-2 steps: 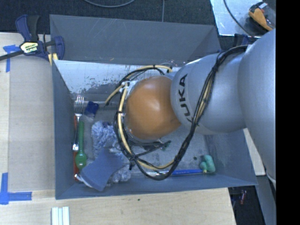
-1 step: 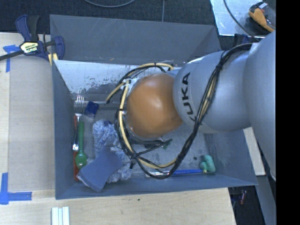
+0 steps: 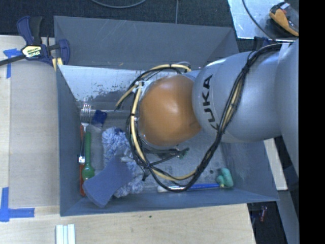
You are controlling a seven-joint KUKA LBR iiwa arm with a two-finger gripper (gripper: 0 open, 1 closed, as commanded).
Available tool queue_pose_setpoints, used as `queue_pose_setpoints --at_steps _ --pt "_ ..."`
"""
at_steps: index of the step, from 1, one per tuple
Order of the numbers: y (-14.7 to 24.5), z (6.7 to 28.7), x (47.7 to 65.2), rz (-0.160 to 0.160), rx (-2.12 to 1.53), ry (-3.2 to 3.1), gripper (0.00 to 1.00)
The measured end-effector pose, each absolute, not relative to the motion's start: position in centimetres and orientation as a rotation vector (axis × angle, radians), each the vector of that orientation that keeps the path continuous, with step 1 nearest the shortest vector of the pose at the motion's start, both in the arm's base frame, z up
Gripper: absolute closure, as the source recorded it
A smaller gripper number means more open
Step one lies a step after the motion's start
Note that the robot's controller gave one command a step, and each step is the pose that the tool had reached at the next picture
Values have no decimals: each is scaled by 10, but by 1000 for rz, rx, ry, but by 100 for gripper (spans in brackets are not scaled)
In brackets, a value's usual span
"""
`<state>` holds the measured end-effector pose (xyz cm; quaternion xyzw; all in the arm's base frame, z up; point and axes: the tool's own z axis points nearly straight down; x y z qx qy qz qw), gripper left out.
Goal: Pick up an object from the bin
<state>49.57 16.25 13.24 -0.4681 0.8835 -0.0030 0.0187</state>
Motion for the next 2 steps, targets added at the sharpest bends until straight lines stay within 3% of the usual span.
queue_pose_setpoints --at_steps 2 --pt "163 163 496 -8 -1450 2745 100"
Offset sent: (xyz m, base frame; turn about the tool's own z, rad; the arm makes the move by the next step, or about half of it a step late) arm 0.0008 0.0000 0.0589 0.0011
